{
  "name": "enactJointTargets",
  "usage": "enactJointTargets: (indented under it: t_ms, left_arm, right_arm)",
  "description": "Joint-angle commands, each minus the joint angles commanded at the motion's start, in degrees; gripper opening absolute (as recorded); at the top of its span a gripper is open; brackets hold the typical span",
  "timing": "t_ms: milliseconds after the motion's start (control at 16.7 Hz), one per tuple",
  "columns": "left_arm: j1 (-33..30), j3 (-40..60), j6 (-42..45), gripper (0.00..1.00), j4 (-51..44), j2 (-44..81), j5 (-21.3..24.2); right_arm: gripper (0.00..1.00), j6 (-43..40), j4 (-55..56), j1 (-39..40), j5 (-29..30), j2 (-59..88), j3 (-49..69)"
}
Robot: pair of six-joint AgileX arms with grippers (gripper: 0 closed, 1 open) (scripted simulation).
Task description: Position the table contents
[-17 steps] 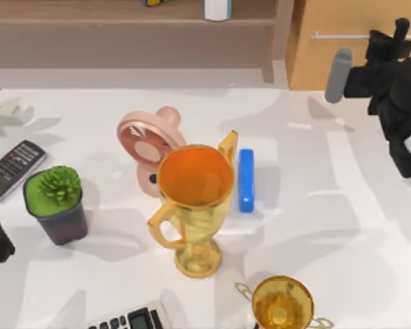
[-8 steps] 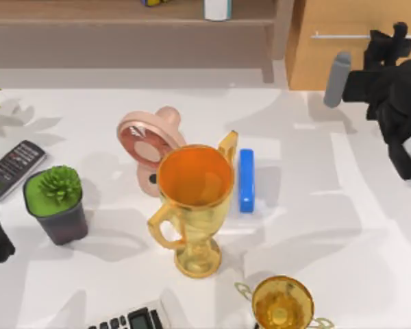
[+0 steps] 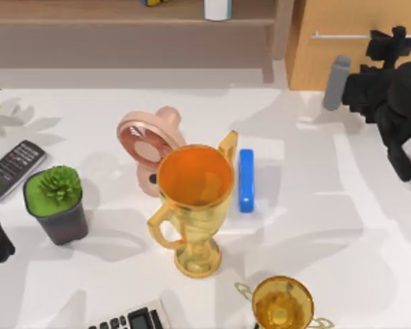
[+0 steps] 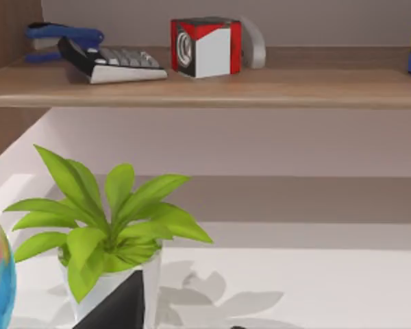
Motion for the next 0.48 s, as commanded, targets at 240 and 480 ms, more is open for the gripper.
enactJointTargets:
  t_ms: [240,480]
  left_arm:
    - [0.00,0.00,0.00,1.00,0.00,0.00,0.00]
    - [0.00,0.00,0.00,1.00,0.00,0.00,0.00]
  right_arm:
    - [1.00,0.49,-0.54,0.36,0.06,0.50,-2.10]
    - [1.00,2.74,-0.19,2.25,-3.66,-0.97,-3.92]
